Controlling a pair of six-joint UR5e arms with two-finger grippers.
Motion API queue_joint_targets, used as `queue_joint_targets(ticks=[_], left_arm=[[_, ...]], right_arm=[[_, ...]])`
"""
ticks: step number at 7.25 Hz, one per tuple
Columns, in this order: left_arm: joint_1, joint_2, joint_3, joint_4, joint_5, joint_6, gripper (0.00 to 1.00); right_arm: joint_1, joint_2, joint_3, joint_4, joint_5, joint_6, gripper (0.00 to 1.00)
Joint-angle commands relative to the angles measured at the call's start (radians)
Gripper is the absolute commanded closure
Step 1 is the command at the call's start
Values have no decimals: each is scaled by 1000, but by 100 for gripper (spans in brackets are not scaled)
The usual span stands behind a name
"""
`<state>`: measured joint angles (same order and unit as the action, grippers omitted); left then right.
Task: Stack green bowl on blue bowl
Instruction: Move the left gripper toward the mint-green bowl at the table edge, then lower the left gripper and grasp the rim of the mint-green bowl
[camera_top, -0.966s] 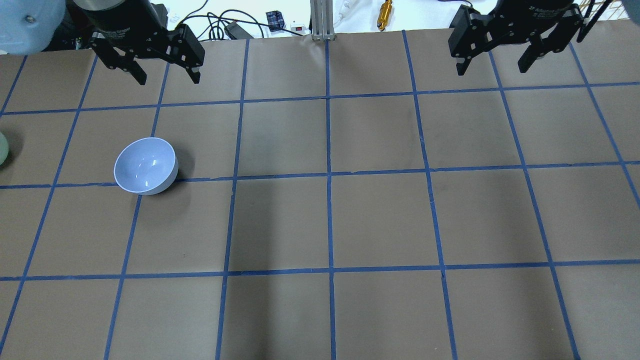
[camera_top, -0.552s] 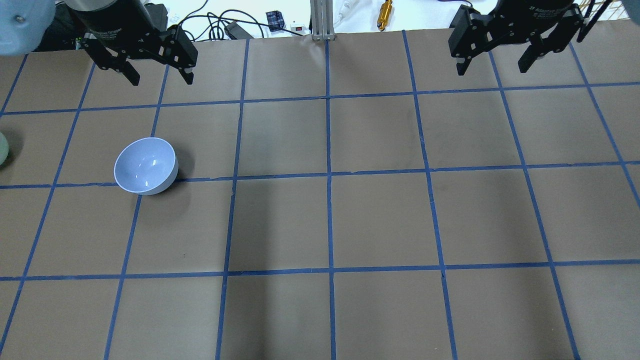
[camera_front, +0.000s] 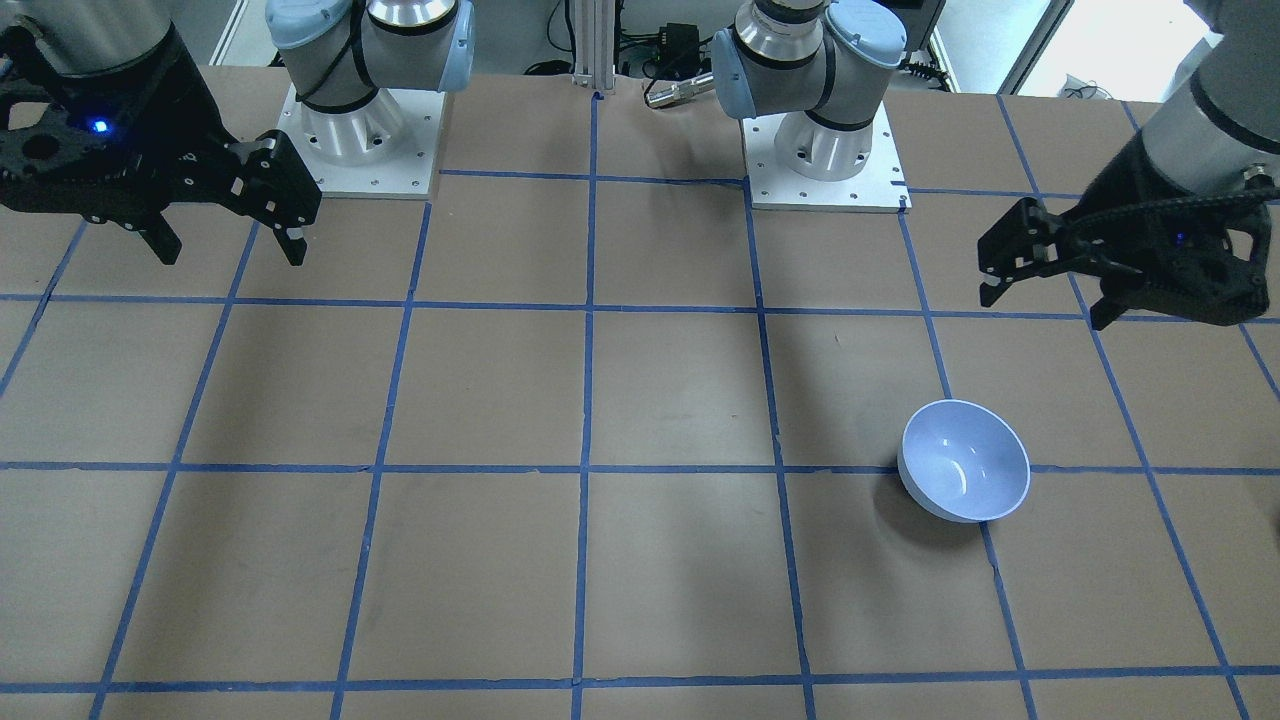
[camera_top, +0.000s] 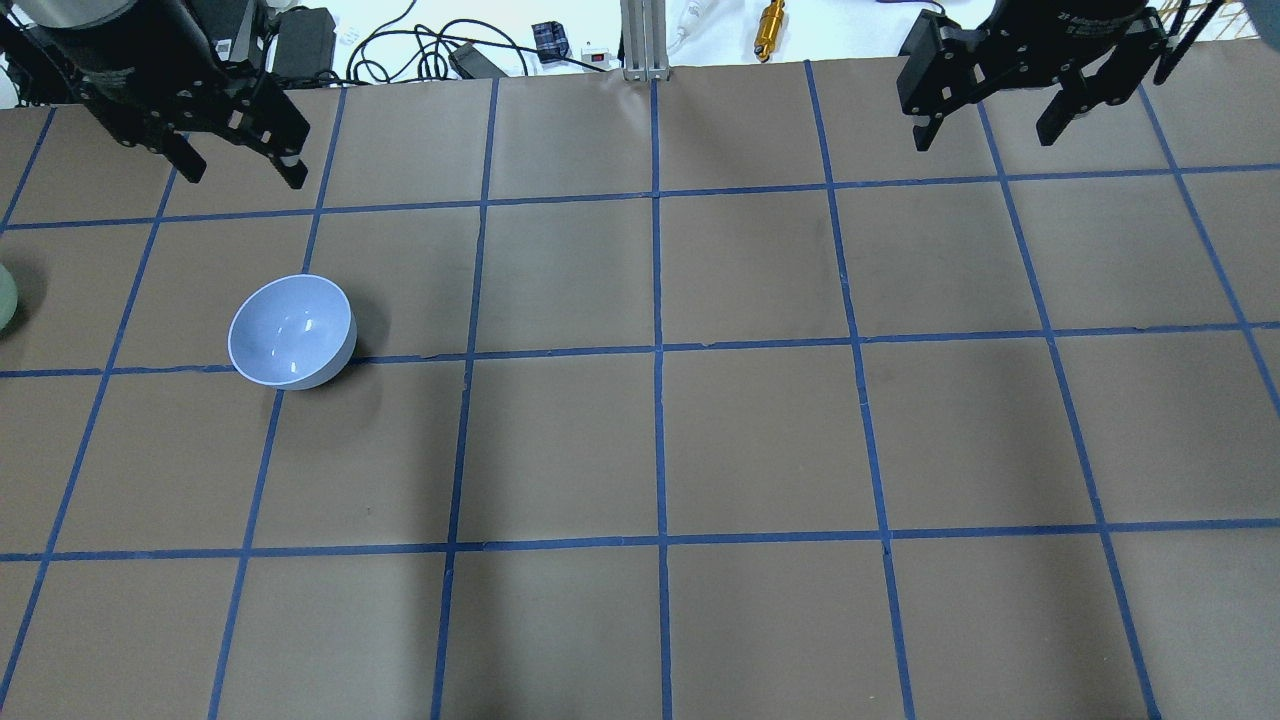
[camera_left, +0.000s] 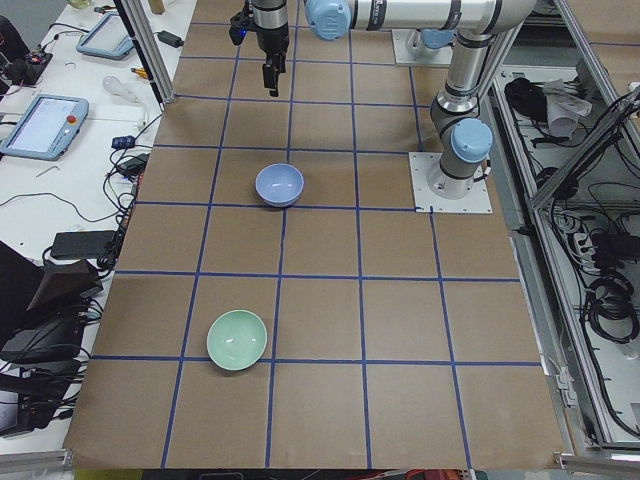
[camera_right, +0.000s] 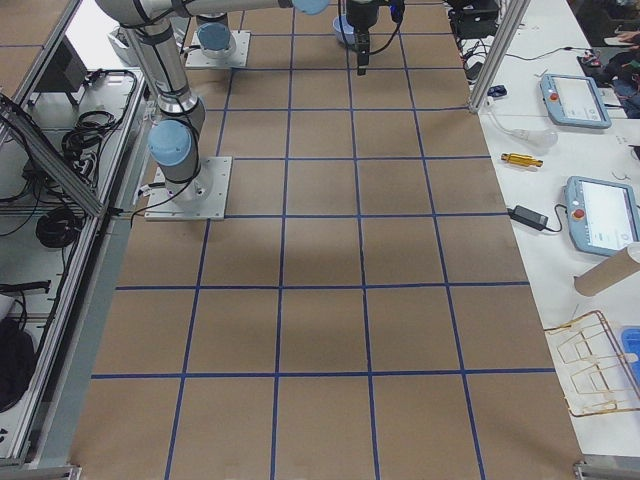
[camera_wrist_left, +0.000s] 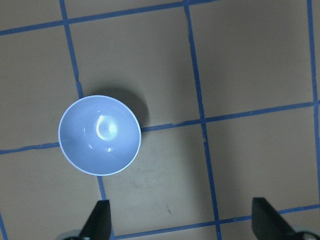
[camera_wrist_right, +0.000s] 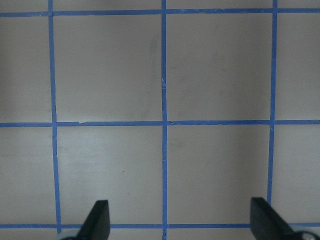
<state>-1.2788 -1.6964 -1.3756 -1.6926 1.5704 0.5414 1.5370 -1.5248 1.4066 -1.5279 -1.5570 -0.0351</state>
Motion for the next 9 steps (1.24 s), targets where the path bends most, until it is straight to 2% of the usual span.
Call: queue_joint_targets(ticks=[1, 3, 4, 5, 8, 9], left_arm=[[253, -43, -3, 4, 7, 446, 0], [385, -141, 3, 118, 16, 781, 0], [438, -199, 3, 205, 60, 977, 0], [478, -266, 4, 331, 60, 1115, 0], [564, -469, 128, 401, 56, 1494, 0], [578, -529, 154, 472, 60, 1623, 0]], right_arm=[[0, 0, 0, 0, 0, 0, 0], [0, 0, 0, 0, -2, 0, 0], [0, 0, 0, 0, -2, 0, 0], [0, -2, 0, 0, -2, 0, 0], [0, 0, 0, 0, 0, 0, 0], [0, 0, 0, 0, 0, 0, 0]])
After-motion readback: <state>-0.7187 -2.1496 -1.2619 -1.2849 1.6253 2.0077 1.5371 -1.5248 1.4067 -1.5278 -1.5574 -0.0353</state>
